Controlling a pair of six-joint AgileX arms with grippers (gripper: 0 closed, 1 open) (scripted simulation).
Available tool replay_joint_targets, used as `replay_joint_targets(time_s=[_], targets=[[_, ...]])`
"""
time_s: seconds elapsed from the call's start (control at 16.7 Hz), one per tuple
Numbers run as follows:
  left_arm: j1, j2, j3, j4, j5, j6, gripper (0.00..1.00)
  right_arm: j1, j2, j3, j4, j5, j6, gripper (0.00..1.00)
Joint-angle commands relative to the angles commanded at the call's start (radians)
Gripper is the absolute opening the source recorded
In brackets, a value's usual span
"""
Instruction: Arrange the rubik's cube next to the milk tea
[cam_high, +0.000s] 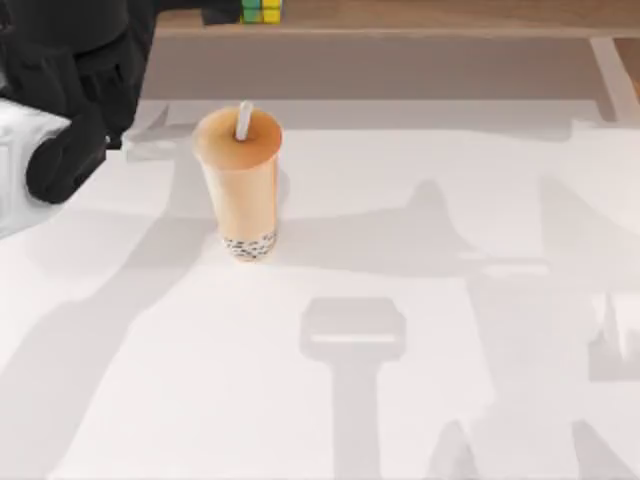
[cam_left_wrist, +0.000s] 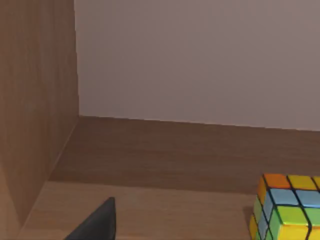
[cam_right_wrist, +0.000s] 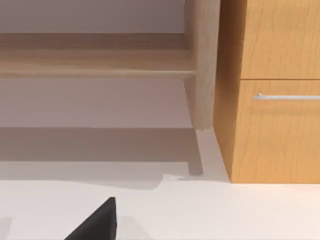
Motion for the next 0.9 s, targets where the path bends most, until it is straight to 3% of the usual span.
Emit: replay_joint_targets(time_s=[0.36,0.9], targets=[[-0.087,0.376,0.192,0.054,-0.057,-0.012,1.00,0.000,0.000,0.000,0.000,0.000,0.000,1.00],[-0.095,0.424,0.222,0.053,-0.062,-0.013,1.00,0.000,0.000,0.000,0.000,0.000,0.000,1.00]])
